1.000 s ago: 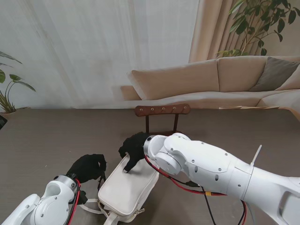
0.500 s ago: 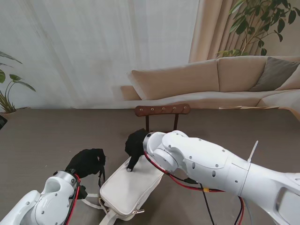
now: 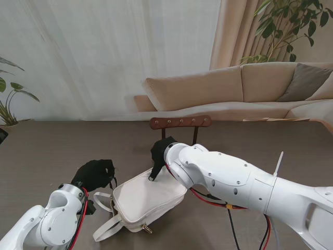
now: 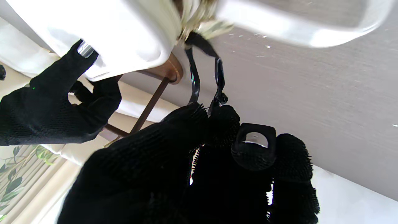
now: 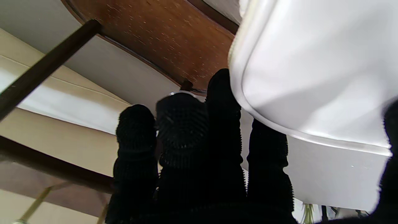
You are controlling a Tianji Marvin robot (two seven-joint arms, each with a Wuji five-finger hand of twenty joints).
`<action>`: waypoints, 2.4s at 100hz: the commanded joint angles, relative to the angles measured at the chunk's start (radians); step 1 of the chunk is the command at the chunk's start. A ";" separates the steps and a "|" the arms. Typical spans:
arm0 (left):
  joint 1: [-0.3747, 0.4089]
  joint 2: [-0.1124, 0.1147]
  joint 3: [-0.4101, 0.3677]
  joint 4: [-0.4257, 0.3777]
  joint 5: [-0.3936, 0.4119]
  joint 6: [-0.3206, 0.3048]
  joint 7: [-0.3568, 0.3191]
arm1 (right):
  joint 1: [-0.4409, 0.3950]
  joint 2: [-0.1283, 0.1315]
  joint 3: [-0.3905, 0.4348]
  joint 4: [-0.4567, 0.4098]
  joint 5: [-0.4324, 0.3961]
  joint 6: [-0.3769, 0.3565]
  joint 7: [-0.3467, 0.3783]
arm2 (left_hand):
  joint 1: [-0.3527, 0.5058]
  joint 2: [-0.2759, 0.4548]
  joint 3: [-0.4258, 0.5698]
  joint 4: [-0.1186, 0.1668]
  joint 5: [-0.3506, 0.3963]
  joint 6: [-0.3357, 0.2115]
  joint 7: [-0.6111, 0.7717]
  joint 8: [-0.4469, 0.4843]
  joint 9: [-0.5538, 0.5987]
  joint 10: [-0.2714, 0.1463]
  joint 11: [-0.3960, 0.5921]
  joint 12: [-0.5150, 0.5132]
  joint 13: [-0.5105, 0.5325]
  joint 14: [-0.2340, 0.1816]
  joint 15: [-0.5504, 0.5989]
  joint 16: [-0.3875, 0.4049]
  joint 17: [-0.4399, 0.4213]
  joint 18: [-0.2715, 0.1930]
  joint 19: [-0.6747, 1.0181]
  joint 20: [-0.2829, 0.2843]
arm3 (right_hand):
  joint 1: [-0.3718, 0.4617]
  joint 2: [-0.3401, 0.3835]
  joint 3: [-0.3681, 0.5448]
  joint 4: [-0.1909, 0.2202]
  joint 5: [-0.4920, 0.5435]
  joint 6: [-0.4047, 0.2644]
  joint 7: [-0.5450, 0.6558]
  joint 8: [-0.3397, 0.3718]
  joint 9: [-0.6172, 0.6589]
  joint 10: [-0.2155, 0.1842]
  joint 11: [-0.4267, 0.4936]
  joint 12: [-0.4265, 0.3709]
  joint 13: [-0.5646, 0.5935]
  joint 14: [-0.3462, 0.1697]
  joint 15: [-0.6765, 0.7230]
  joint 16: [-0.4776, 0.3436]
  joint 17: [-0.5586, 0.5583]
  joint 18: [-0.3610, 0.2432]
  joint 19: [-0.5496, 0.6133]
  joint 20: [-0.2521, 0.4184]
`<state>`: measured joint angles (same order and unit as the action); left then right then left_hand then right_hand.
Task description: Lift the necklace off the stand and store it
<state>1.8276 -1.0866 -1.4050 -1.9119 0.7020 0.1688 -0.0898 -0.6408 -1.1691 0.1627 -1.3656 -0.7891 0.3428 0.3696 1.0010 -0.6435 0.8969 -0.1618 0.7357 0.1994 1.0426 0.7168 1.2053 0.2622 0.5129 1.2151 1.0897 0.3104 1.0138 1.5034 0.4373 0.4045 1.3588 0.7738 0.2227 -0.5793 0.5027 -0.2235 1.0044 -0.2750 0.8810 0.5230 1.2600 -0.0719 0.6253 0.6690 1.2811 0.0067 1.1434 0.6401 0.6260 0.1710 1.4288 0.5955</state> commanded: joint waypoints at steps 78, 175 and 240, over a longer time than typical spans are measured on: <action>0.128 0.005 -0.056 -0.054 0.034 -0.003 -0.041 | -0.363 0.091 0.337 -0.227 -0.348 -0.162 -0.179 | 0.022 0.028 0.037 -0.008 0.045 -0.025 0.059 0.029 0.012 0.025 0.002 -0.001 0.017 0.016 -0.010 0.005 -0.007 -0.011 0.051 -0.004 | -0.129 0.111 0.258 0.189 -0.588 0.173 -0.169 -0.168 -0.651 0.117 -0.091 -0.267 -0.493 0.144 -0.764 -0.267 -0.252 0.065 -0.363 -0.063; 0.080 0.019 -0.059 -0.044 0.022 -0.020 -0.124 | -0.299 0.086 0.183 -0.093 -0.248 -0.419 -0.290 | 0.026 0.037 0.020 -0.006 0.039 -0.030 0.059 0.029 0.006 0.022 0.001 0.001 0.008 0.011 -0.011 0.009 -0.015 -0.015 0.049 -0.003 | -0.197 0.004 0.291 0.154 -0.902 0.318 -0.200 -0.356 -0.986 0.171 -0.159 -0.411 -0.927 0.149 -1.015 -0.508 -0.500 0.010 -0.792 -0.240; 0.207 0.024 -0.185 -0.158 0.072 -0.068 -0.187 | -0.278 0.062 0.141 0.016 -0.268 -0.322 -0.403 | 0.022 0.040 0.017 -0.006 0.034 -0.037 0.063 0.029 0.004 0.016 0.001 0.002 0.002 0.000 -0.007 0.013 -0.018 -0.020 0.047 -0.003 | 0.422 0.286 -0.061 0.180 -0.528 0.140 0.058 -0.353 -0.471 -0.021 -0.070 -0.349 -0.442 0.061 -0.811 -0.384 -0.294 -0.029 -0.405 -0.239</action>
<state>2.0151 -1.0665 -1.5789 -2.0483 0.7703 0.1084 -0.2509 -0.9036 -1.1245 0.3081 -1.4029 -1.0539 0.0141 -0.0751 1.0011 -0.6266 0.8961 -0.1618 0.7219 0.1827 0.9970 0.7168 1.2037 0.2622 0.5113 1.2151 1.0874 0.3104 1.0122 1.5035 0.4334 0.4046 1.3588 0.7717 0.4302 -0.5738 0.3568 -0.0968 0.2597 -0.1024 0.6140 0.1218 0.6065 -0.0025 0.4345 0.2503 0.7734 0.0854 0.2861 0.2237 0.5887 0.1611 0.9731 0.3934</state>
